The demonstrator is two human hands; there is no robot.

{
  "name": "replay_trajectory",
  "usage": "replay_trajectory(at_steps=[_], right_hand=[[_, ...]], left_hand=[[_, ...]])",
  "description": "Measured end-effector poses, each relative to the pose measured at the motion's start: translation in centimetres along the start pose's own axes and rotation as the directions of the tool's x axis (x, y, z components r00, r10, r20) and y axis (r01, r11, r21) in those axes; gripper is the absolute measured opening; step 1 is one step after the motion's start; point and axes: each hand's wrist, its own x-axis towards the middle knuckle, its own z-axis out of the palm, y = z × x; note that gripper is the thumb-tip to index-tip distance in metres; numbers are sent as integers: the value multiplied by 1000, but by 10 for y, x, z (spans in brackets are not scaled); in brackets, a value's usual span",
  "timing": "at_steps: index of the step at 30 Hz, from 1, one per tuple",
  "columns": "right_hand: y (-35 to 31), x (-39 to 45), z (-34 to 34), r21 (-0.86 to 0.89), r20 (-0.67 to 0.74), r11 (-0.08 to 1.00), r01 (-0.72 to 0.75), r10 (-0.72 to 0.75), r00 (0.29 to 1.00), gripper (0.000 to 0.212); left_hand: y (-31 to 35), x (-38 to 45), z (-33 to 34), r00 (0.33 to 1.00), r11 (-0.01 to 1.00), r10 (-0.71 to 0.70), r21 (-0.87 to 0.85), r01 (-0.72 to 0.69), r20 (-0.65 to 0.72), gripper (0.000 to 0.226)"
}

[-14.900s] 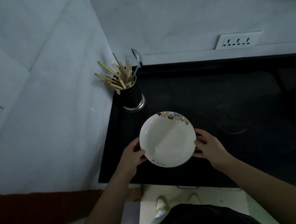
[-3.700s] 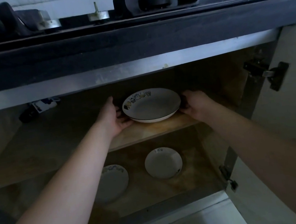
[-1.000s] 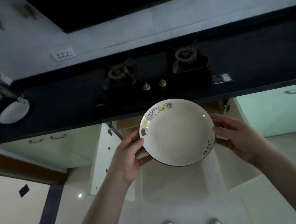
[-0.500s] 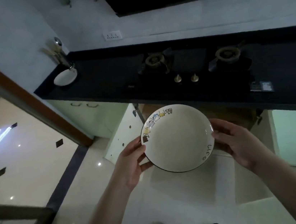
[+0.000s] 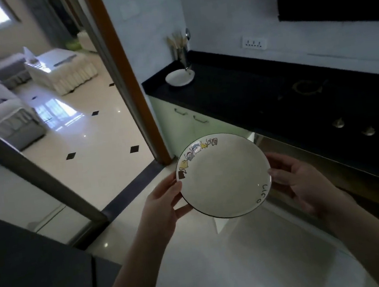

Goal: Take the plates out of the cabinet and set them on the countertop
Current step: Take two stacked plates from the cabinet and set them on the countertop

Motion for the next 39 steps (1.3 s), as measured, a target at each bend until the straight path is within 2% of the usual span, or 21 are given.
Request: replay_trajectory(at_steps=[3, 10, 20, 23, 29, 35, 39], right_hand=[[-3, 28, 48, -39, 57, 999, 17, -14, 998, 36], [-6, 84, 123, -75, 123, 996, 44, -35, 992, 33], [-47, 183, 147, -76, 156, 991, 109, -96, 983, 30], [-70, 214, 154, -28, 148, 991, 130, -124, 981, 30], [-108, 271, 182, 6, 174, 989, 146, -145, 974, 28], [-116, 322, 236, 26, 199, 986, 164, -166, 966, 28], [-119, 360, 283, 35, 137, 984, 174, -177, 975, 27]], left_hand=[[27, 11, -39, 998, 999, 50, 5, -50, -26, 26], [83, 42, -93, 993, 998, 59, 0, -59, -103, 24], [143, 130, -85, 993, 998, 54, -28, -57, -102, 34], [168, 161, -75, 991, 996, 85, -28, -88, -99, 26], [218, 205, -76, 989, 990, 127, -59, -131, -71, 27], [264, 251, -107, 977, 976, 212, -55, -213, -18, 23], [296, 299, -141, 971, 970, 240, 31, -240, -13, 19]])
